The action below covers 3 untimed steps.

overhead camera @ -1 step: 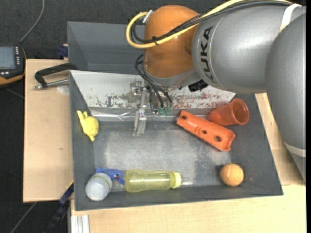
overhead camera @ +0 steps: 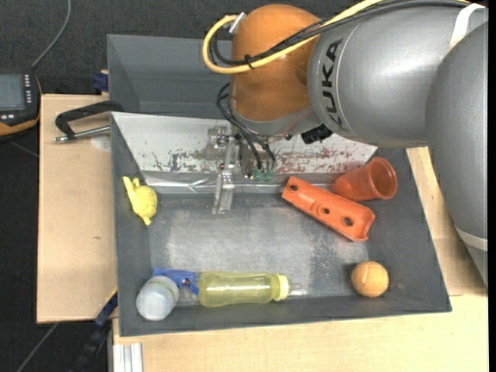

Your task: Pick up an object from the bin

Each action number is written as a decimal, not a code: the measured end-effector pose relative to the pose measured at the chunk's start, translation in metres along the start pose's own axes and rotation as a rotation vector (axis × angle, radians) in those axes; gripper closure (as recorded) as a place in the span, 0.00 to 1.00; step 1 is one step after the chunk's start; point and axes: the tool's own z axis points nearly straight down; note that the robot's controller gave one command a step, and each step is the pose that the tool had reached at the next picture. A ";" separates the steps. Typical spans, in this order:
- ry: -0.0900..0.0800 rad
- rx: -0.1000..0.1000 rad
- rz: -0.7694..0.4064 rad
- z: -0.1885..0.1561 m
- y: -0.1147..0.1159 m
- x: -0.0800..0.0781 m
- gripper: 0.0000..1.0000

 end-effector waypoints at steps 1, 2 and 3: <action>0.002 -0.001 0.051 0.035 -0.034 0.006 0.00; -0.002 -0.001 0.040 0.099 -0.047 0.010 0.00; 0.011 0.000 0.029 0.118 -0.063 0.020 0.00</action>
Offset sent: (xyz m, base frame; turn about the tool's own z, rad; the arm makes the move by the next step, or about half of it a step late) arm -0.0154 -0.0480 -0.1308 0.0184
